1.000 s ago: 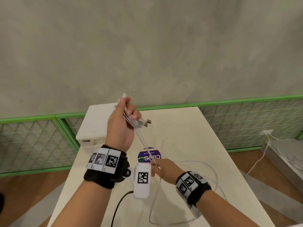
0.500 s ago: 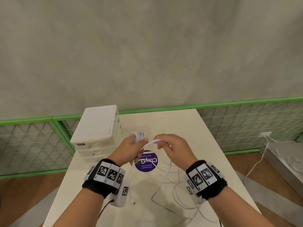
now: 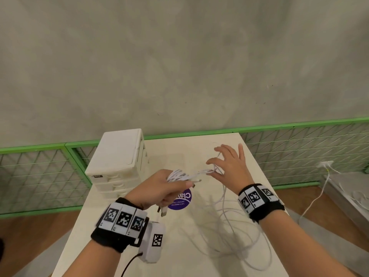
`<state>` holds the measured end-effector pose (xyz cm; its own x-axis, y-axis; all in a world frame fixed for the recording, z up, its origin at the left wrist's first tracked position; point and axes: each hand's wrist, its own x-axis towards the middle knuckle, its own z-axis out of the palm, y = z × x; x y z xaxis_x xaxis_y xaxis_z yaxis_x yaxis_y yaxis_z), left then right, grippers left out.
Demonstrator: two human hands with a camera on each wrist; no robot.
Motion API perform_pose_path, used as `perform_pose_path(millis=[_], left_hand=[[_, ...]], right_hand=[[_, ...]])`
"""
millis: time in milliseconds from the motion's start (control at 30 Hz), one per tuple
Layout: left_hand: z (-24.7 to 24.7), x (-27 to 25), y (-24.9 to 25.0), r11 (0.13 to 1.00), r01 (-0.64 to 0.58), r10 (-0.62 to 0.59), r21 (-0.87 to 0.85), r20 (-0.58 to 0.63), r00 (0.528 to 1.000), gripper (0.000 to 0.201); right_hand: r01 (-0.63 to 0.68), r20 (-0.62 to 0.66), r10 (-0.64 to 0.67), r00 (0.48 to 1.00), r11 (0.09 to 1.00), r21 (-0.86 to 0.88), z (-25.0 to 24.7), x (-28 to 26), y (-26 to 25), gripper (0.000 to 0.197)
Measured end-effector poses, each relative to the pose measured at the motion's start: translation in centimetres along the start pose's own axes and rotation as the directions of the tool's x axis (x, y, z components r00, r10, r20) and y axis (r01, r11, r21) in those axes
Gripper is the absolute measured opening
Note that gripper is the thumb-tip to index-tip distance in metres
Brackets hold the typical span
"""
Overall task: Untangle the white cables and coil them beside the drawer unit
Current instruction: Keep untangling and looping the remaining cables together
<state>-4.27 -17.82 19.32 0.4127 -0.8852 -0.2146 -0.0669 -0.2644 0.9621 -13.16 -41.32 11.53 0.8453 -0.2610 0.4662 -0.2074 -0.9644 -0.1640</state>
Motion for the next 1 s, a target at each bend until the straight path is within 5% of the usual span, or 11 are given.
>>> perform_pose_path(millis=[100,200,267,367,700,800,867,1000], left_hand=[[-0.9,-0.4,0.0,0.978,-0.104,0.081,-0.183,-0.126,0.989,0.029],[-1.5,-0.2,0.0,0.942,-0.192,0.094,-0.275,-0.334,0.938,0.035],[-1.9,0.0,-0.1,0.941,-0.221,0.070,-0.257,-0.491,0.868,0.041],[-3.2,0.1,-0.5,0.947,-0.226,0.022,-0.230,-0.654,0.756,0.046],[-4.7,0.4,-2.1,0.965,-0.137,-0.091,-0.223,-0.777,0.622,0.035],[-4.8,0.3,-2.5,0.960,-0.144,-0.116,-0.240,-0.809,0.576,0.029],[-4.7,0.2,-2.6,0.961,-0.150,-0.100,-0.231,-0.801,0.591,0.029],[-3.2,0.4,-1.9,0.972,-0.160,-0.009,-0.173,-0.705,0.710,0.029]], right_hand=[[-0.184,0.249,0.133,0.959,0.963,0.194,0.3,-1.7,1.3,0.045],[-0.486,0.406,0.287,0.868,0.663,0.570,0.2,-3.3,1.2,0.041],[-0.537,0.379,0.395,0.837,0.462,0.706,0.4,-4.1,1.3,0.027],[-0.549,0.374,0.482,0.792,0.295,0.782,-0.1,-4.9,1.2,0.016],[-0.527,0.350,0.670,0.655,0.074,0.847,-1.7,-5.0,2.1,0.010],[-0.522,0.355,0.664,0.658,0.063,0.851,-2.0,-4.9,2.0,0.011],[-0.512,0.333,0.655,0.679,0.097,0.854,-1.9,-4.9,1.8,0.011],[-0.438,0.326,0.536,0.779,0.093,0.894,-2.0,-4.2,0.0,0.011]])
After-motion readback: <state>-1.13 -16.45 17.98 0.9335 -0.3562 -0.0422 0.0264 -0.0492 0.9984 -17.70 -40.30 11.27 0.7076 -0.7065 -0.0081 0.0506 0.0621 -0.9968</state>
